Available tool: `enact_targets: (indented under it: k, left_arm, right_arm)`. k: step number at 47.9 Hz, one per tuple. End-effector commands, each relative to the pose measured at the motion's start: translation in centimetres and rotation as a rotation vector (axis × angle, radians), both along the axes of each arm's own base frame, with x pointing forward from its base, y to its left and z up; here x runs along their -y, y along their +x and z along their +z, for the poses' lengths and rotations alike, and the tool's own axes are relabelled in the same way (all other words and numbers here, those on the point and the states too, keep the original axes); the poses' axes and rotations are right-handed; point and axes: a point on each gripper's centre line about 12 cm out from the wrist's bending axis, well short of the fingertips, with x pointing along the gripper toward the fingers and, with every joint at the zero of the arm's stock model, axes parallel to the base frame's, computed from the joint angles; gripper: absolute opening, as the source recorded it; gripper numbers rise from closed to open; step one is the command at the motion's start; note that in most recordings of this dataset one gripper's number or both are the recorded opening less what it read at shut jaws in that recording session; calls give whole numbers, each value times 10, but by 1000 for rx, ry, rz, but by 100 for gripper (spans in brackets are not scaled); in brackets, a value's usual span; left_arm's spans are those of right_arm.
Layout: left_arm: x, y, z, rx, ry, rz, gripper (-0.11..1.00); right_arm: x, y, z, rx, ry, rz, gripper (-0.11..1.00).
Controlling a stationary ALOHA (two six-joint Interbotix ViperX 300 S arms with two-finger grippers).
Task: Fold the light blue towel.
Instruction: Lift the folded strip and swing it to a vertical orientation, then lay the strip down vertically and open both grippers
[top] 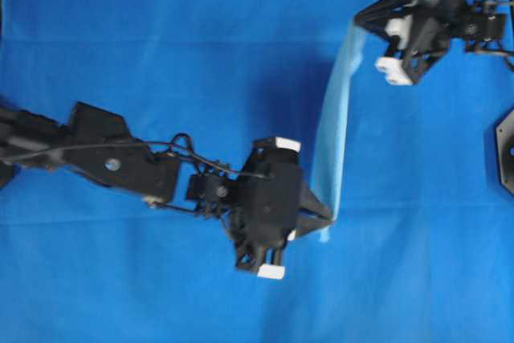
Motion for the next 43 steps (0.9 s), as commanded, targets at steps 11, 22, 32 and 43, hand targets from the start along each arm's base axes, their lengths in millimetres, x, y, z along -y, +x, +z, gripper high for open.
enact_targets:
  k: [11,22,32,43]
  left_arm:
    - [36,10,22,72,-17,-66,2]
    - [36,17,24,91,-21,-61,2]
    - [35,47,17,136,23,-66,2]
    - [41,79,17,190,82,-89,2]
  right_arm:
    - [28,24,11,18,-41,-18,2]
    - [28,4,11,-3,-43,-60,2]
    - [16,-35,12,-13,-49,-109,2]
    - [5,-75,15,-38,-46,-194,2]
